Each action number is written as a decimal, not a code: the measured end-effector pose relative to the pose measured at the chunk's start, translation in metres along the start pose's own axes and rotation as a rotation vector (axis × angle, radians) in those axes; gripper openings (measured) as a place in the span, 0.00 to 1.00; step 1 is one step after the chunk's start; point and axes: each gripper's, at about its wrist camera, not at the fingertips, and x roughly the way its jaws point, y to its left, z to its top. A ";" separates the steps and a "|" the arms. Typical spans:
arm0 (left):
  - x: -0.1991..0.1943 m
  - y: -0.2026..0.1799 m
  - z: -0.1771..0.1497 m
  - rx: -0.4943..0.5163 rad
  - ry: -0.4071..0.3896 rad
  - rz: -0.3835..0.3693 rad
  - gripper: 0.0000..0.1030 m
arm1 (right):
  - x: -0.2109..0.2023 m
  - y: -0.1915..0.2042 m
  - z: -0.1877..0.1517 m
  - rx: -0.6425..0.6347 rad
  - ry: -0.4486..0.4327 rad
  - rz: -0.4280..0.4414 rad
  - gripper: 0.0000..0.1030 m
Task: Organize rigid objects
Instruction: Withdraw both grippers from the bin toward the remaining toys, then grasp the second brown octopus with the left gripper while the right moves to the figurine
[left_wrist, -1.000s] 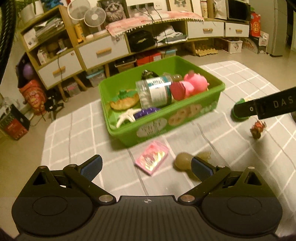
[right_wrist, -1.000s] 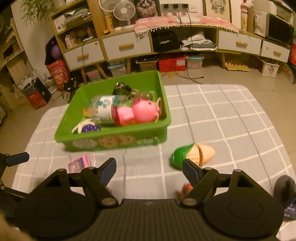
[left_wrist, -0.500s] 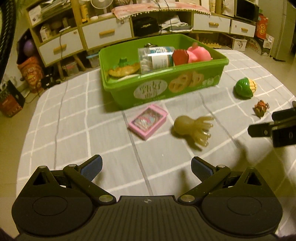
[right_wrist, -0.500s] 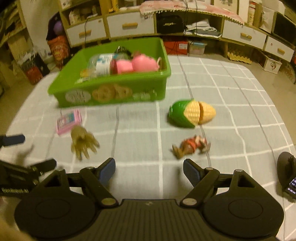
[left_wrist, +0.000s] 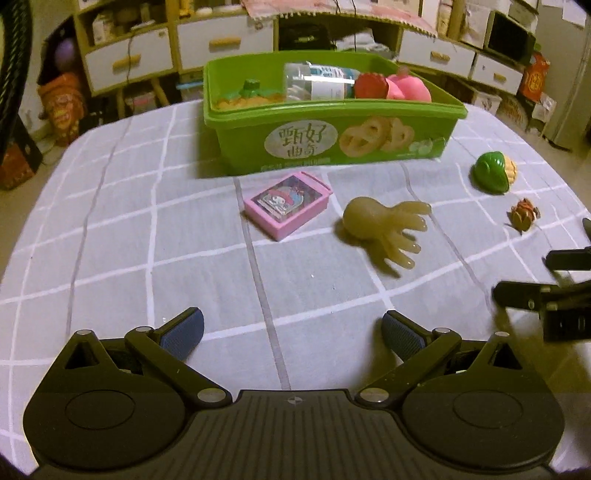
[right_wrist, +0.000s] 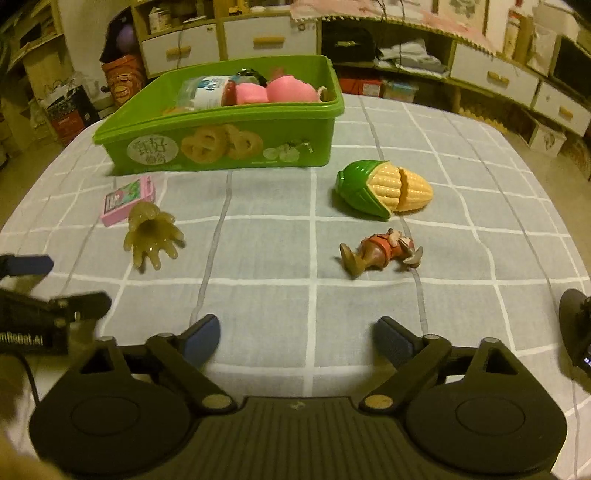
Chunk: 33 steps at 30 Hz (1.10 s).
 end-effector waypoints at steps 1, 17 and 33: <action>0.000 -0.001 -0.001 0.003 -0.014 0.001 0.99 | 0.000 0.000 -0.002 0.001 -0.009 -0.001 0.85; 0.004 -0.015 -0.004 0.021 -0.119 -0.019 0.99 | 0.008 -0.022 -0.008 0.027 -0.130 -0.020 0.89; 0.019 -0.045 0.012 0.111 -0.139 -0.124 0.98 | 0.015 -0.039 -0.003 0.025 -0.173 -0.022 0.87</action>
